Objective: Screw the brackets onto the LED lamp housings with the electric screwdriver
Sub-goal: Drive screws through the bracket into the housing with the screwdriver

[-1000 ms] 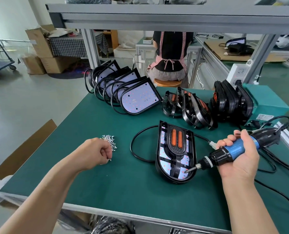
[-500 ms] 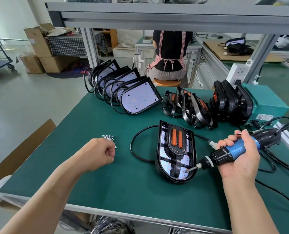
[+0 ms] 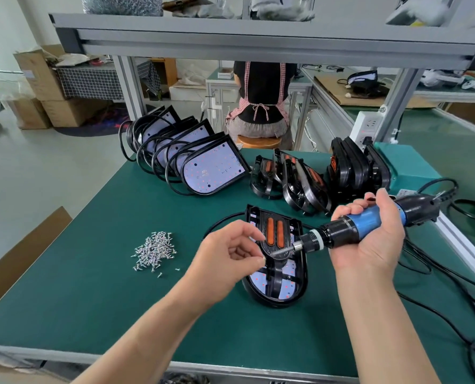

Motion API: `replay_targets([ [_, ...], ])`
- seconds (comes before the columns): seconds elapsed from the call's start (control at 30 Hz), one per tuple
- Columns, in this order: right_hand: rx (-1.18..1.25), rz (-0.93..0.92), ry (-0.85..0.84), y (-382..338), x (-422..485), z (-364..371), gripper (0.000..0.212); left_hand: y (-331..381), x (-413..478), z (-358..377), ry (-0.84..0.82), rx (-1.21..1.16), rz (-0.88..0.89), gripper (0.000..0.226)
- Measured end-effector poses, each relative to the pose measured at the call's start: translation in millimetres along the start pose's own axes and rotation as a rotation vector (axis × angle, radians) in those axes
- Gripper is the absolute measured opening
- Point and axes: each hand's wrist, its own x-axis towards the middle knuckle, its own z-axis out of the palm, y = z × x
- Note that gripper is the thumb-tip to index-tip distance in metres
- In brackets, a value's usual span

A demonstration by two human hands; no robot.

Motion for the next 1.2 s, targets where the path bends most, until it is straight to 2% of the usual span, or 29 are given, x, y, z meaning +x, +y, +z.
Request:
replay_targets([
  [0.43, -0.062, -0.067, -0.058, -4.3, -12.3, 16.6, 0.014, 2.8, 0.3, 3.8, 0.022, -0.129, 0.008, 0.032],
  [1.2, -0.094, -0.063, -0.036, -5.9, -10.6, 5.3, 0.014, -0.6, 1.1, 11.5, 0.017, -0.015, 0.02, 0.037],
])
